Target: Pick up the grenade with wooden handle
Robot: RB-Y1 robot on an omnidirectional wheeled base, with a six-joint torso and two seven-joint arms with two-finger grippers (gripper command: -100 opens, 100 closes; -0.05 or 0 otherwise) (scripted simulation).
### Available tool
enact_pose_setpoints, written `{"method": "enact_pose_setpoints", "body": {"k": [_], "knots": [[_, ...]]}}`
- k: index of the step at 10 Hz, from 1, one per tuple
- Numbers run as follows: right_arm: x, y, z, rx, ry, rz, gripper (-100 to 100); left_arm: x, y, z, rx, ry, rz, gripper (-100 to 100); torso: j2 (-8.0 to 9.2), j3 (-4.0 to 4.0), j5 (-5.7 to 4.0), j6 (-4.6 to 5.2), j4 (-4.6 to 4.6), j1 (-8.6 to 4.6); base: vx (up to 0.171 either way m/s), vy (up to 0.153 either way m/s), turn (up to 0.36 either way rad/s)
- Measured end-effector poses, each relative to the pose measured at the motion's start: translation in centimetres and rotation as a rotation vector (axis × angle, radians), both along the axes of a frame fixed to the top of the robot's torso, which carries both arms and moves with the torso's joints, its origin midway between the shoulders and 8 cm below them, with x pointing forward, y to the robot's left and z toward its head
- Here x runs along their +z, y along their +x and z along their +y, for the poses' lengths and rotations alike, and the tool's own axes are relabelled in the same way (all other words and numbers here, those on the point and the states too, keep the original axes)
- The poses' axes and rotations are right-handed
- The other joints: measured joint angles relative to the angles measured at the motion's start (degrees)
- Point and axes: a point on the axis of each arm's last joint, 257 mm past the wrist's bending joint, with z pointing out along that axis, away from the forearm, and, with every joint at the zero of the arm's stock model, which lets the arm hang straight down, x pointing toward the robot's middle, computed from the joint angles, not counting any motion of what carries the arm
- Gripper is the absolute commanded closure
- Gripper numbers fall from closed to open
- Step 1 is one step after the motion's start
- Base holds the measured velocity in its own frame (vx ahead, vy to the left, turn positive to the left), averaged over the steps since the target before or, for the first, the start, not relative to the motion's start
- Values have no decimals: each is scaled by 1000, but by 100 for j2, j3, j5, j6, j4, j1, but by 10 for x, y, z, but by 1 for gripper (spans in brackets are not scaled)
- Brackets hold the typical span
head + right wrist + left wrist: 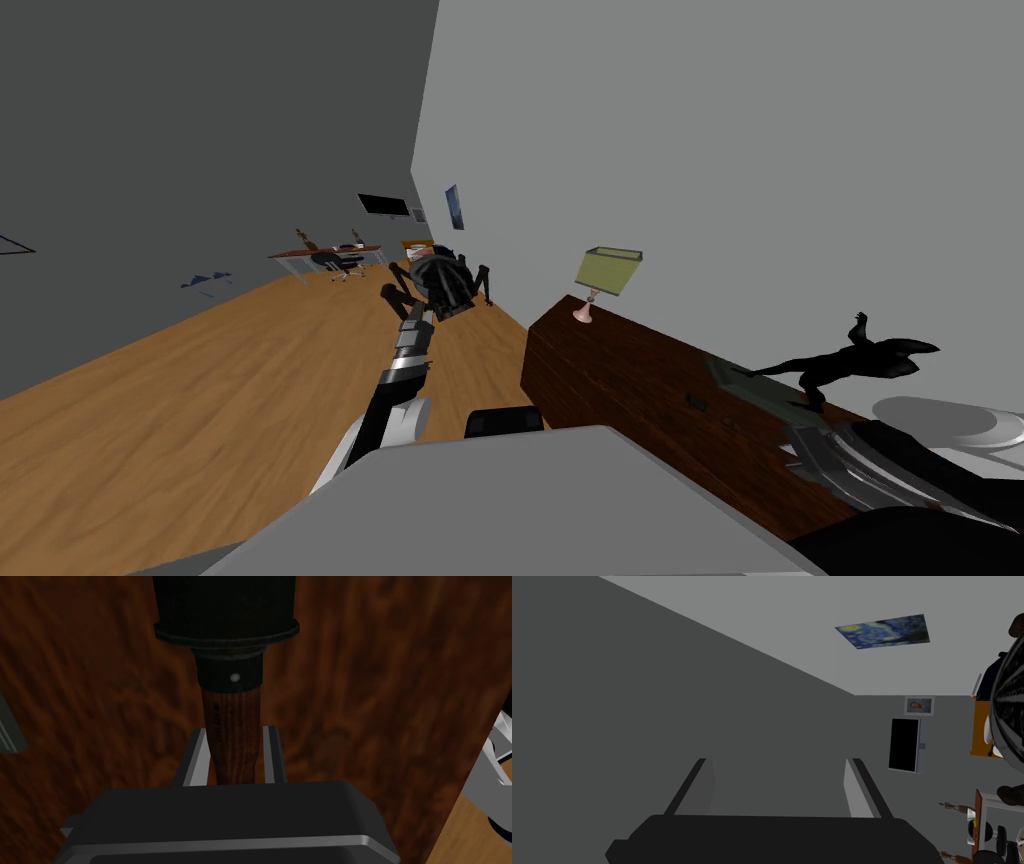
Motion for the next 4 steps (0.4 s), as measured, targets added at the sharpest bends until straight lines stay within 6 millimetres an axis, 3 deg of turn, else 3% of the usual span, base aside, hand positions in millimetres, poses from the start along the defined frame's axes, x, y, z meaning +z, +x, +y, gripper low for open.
{"method": "enact_pose_setpoints", "body": {"k": [2,3,4], "knots": [[6,12,7,26,1,0,100,0,0,0,0,0,0,0,-2,-1,8,3,0,4,6,-15,-157],[4,21,12,43,3,-2,100,0,0,0,0,0,0,0,-1,-1,0,-2,0,4,3,-1,-10],[3,22,13,43,4,-3,0,0,0,0,0,0,0,0,-1,-1,4,-3,-1,5,0,0,0]]}}
